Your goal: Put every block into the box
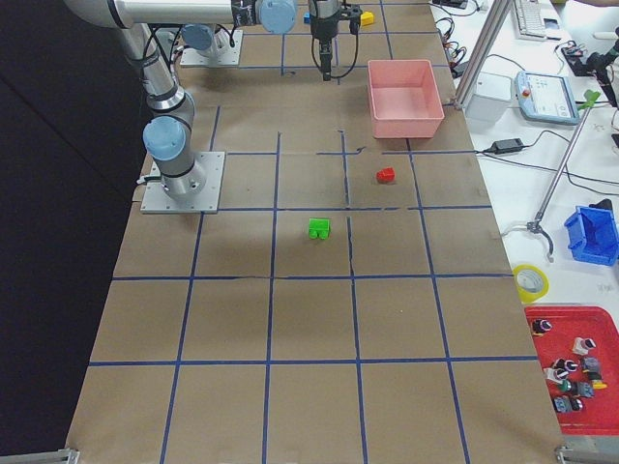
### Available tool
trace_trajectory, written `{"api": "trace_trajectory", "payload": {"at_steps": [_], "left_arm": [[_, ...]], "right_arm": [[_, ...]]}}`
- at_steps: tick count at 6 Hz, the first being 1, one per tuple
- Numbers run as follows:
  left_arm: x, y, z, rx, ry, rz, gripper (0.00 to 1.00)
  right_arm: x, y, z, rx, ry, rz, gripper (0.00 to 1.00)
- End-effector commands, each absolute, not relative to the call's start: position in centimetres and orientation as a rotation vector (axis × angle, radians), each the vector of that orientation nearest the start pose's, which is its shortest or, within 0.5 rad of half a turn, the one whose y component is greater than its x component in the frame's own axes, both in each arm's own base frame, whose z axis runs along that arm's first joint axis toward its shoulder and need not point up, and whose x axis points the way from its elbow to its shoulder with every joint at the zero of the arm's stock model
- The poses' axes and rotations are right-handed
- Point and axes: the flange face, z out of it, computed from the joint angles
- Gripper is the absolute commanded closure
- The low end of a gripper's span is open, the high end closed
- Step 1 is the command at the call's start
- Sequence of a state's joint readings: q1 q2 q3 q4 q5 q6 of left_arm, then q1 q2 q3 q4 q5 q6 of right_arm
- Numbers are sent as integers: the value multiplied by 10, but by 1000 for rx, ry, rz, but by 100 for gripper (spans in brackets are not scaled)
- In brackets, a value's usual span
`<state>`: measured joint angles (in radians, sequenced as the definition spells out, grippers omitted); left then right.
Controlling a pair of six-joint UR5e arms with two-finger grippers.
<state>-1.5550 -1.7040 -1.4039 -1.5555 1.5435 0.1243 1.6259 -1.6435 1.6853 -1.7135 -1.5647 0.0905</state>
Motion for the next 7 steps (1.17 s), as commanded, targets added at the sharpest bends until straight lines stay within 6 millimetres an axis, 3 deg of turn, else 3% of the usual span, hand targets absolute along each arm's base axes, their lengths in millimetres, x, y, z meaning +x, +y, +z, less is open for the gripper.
{"api": "trace_trajectory", "payload": {"at_steps": [1, 7], "left_arm": [[-128, -555, 502, 173, 3160, -78, 1], [-121, -555, 502, 191, 3148, -77, 1]], "right_arm": [[159, -462, 480, 57, 3124, -155, 0], [158, -461, 474, 57, 3127, -138, 0]]}}
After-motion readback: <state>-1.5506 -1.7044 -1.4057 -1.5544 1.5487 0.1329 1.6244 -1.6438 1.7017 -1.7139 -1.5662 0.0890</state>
